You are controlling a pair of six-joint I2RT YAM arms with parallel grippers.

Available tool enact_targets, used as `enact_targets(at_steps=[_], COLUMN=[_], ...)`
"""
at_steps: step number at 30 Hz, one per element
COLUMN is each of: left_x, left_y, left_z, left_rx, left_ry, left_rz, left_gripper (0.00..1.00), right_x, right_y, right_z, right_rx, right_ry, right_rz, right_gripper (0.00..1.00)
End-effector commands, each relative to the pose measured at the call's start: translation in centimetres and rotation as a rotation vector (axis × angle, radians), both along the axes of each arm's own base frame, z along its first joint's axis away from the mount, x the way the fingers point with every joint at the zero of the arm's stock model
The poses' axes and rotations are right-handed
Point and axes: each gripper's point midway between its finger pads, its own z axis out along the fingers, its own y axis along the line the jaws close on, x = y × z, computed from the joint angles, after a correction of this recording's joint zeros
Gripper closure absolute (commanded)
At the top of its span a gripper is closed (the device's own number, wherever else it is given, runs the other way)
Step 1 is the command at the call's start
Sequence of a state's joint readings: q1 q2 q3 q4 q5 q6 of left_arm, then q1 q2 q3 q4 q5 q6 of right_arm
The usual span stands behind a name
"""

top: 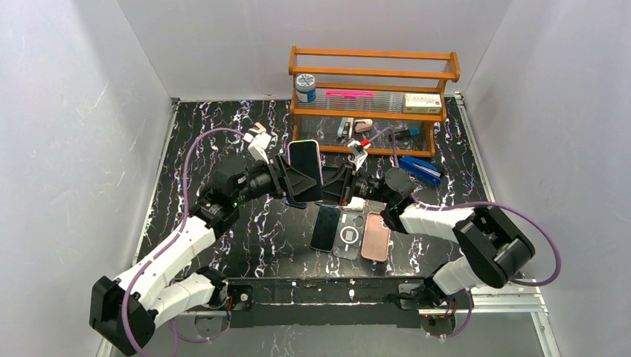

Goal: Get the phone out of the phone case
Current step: Remove the phone case from the phone.

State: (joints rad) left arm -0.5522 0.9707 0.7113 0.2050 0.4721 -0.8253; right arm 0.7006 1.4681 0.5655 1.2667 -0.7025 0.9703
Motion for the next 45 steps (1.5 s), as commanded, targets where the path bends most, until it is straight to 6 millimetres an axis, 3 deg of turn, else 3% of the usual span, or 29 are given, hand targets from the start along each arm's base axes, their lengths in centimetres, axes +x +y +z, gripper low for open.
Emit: enact_targets(at_steps=[1, 8, 15, 21, 37, 45], left_x=[1.6, 2.5, 1.8, 1.5, 1.7, 2.8], left_y=[2.5, 4.5, 3.4, 1.7, -0.2, 3.0], left_z=[-1.2, -0.9, -0.8, -2.4, -5.5, -6.5], left_rx=[0.187, 0.324, 0.543, 0.74, 1.039, 1.256], left_ry=[-0.011, -0.047, -0.153, -0.217, -0.316, -0.329], left_rz=[0.136, 0.223, 0.204, 0.211, 0.227, 0.376], left_gripper=[0.32, 0.23, 0.22, 0.23, 0.4, 0.56], right_x=[1.5, 4.0, 4.8, 4.7, 4.0, 3.8], right_y=[-0.8, -1.4, -1.6, -1.2, -0.1, -0.5], right_z=[1.9, -1.0, -2.6, -2.7, -2.5, -1.8], right_rx=[-0.002, -0.198, -0.321, -0.342, -0.346, -0.327], right_ry=[-0.044, 0.124, 0.235, 0.261, 0.254, 0.246], right_rz=[-0.133, -0.302, -0.402, -0.408, -0.384, -0.401], right_gripper=[0.99, 0.99, 0.99, 0.99, 0.99, 0.99])
